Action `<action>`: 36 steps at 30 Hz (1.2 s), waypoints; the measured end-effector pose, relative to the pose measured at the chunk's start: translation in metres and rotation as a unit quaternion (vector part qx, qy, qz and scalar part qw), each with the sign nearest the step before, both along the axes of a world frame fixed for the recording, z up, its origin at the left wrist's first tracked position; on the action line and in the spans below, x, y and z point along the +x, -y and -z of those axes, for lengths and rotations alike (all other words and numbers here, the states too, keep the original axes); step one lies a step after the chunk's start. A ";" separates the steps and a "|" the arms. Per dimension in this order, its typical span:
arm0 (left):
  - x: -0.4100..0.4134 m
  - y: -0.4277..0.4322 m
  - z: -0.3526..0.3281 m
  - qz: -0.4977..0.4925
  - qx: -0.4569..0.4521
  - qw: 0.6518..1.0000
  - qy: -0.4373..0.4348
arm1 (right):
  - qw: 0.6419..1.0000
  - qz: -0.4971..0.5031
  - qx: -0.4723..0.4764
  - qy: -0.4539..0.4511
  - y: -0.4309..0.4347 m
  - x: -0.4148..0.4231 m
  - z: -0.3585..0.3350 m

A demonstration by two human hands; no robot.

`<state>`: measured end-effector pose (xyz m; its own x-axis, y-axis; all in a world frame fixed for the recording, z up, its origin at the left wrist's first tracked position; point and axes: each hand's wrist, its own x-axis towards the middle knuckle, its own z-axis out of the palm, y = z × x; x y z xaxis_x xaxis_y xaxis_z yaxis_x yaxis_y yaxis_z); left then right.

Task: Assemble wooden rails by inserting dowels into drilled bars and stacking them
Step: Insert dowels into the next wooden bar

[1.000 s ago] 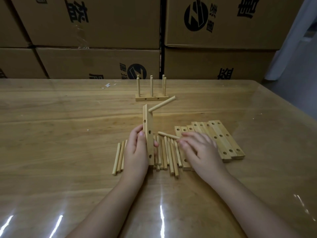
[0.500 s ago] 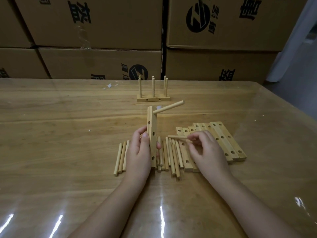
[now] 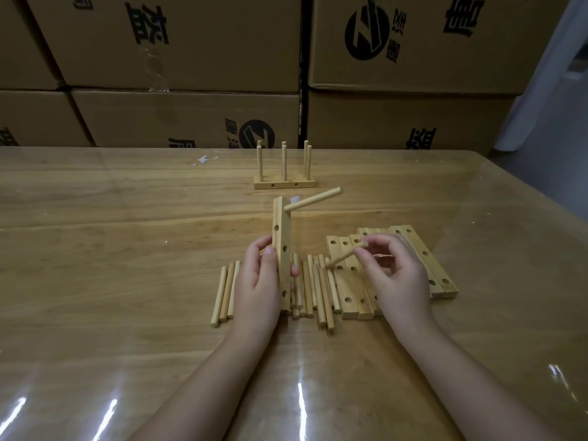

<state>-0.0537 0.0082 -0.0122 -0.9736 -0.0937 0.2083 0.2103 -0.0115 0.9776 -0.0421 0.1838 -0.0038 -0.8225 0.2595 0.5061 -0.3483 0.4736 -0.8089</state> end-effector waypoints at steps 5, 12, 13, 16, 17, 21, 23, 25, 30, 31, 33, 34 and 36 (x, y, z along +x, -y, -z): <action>-0.001 0.000 0.000 0.000 0.005 1.000 0.016 | 0.998 -0.034 -0.060 -0.001 0.002 0.002 0.000; 0.001 0.000 -0.002 0.001 0.010 1.000 0.012 | 0.996 0.000 -0.091 0.014 0.001 0.001 -0.001; 0.001 -0.001 -0.002 0.001 0.011 1.000 0.012 | 0.996 -0.004 -0.089 0.020 0.000 0.001 -0.001; 0.001 -0.001 -0.002 -0.001 0.010 1.000 0.011 | 0.998 -0.010 -0.053 0.034 -0.001 0.000 0.000; 0.001 -0.001 -0.002 -0.001 0.011 1.000 0.011 | 0.998 -0.009 -0.041 0.039 -0.001 0.000 0.001; 0.001 0.000 -0.002 0.001 0.010 1.000 0.017 | 0.991 -0.043 -0.111 0.059 -0.002 0.001 0.001; 0.000 0.000 -0.001 -0.001 0.012 1.000 0.022 | 0.983 -0.078 -0.157 0.059 -0.002 0.001 -0.001; 0.000 0.000 -0.002 -0.004 0.012 1.000 0.024 | 0.978 -0.099 -0.177 0.057 -0.001 0.001 -0.002; 0.000 -0.001 -0.003 -0.011 0.015 1.000 0.022 | 0.974 -0.138 -0.170 0.053 0.000 0.003 -0.002; 0.000 -0.001 -0.003 -0.010 0.013 1.000 0.021 | 0.973 -0.143 -0.171 0.052 0.000 0.003 -0.002; 0.001 -0.001 -0.003 -0.006 0.007 1.000 0.019 | 0.973 -0.149 -0.168 0.052 0.000 0.003 -0.002; 0.001 -0.001 -0.003 -0.005 0.006 1.000 0.017 | 0.974 -0.150 -0.164 0.053 0.000 0.003 -0.002; 0.001 -0.001 -0.004 -0.004 0.003 1.000 0.016 | 0.973 -0.152 -0.164 0.056 0.001 0.003 -0.002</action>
